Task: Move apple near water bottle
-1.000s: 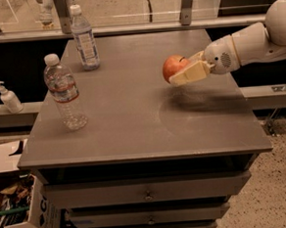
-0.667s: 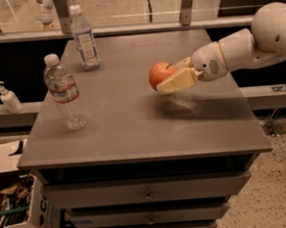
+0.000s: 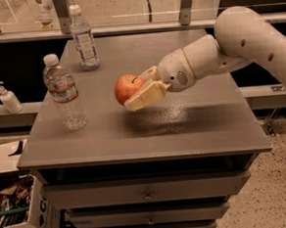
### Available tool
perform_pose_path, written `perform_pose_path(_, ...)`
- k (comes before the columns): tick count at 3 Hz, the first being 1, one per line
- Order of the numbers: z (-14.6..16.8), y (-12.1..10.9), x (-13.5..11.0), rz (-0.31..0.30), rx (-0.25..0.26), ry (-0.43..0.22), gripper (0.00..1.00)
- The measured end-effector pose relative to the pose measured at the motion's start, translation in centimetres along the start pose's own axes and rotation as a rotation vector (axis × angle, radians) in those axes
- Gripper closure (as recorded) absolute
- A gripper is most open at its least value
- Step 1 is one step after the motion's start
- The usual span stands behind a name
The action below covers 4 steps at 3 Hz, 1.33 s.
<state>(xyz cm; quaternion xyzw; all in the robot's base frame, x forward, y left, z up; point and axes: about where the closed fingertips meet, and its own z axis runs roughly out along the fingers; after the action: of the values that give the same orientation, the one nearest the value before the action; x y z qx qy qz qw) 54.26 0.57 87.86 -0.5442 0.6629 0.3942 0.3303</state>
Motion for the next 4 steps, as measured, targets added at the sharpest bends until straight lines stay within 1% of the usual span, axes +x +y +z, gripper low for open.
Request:
perform_pose_path(1, 3.5, 1.1, -0.9, -0.093, -0.007, 0.067, 1.00)
perform_pose_path(2, 6.7, 0.6, -1.3, -0.149, 0.007, 0.124, 1.00)
perform_pose_path(3, 9.1, -0.2, -0.9, -0.170, 0.019, 0.164, 1.00)
perform_pose_path(4, 10.4, -0.6, -0.5, -0.180, 0.027, 0.192, 1.00)
